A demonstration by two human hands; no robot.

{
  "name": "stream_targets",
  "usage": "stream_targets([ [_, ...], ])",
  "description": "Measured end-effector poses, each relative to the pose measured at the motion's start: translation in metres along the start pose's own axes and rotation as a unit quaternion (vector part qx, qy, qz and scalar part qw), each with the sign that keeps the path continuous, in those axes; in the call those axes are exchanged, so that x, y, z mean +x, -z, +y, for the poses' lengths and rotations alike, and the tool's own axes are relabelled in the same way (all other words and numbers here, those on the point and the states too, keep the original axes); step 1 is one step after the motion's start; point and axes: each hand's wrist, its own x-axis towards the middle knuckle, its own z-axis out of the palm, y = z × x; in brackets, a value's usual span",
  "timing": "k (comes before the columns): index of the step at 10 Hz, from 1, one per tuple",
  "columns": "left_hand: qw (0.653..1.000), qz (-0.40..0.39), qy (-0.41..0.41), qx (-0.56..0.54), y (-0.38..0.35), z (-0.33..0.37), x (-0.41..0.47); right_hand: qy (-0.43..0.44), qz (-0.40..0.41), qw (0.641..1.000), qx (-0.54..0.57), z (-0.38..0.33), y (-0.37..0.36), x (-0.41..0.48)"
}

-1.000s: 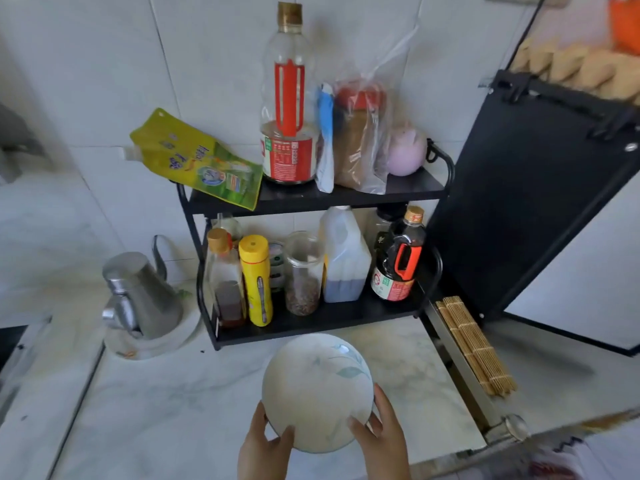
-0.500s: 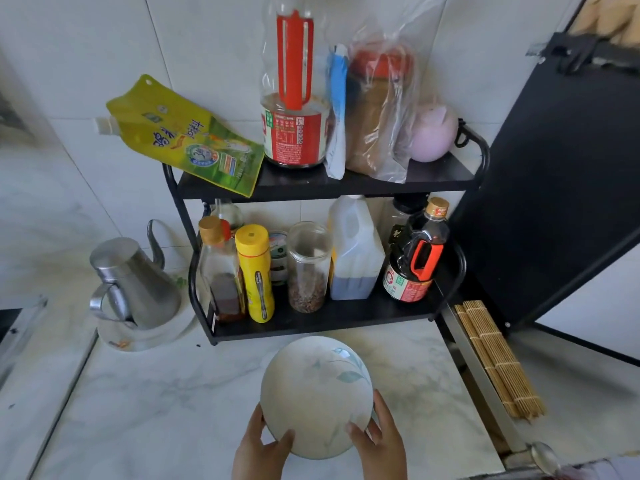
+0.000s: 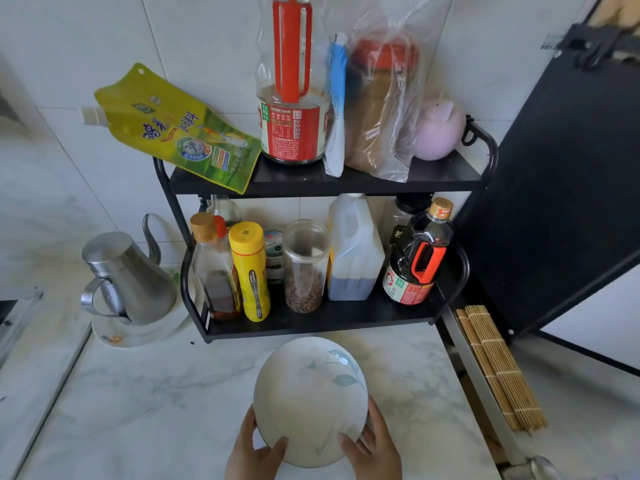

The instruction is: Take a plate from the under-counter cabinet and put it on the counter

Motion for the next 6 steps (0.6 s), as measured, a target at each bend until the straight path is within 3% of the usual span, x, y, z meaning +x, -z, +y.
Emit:
stream_targets([
  [4,0.999,-0.030,-0.006,0.034,0.001,-0.002,0.009,-0.002,-0.025,0.995,-0.092,-0.013,0.001,-0.005],
  [6,0.998,-0.053,0.028,0.018,0.039,0.017,0.006,0.011,-0.002,0.975,-0.220,-0.049,0.005,-0.004],
])
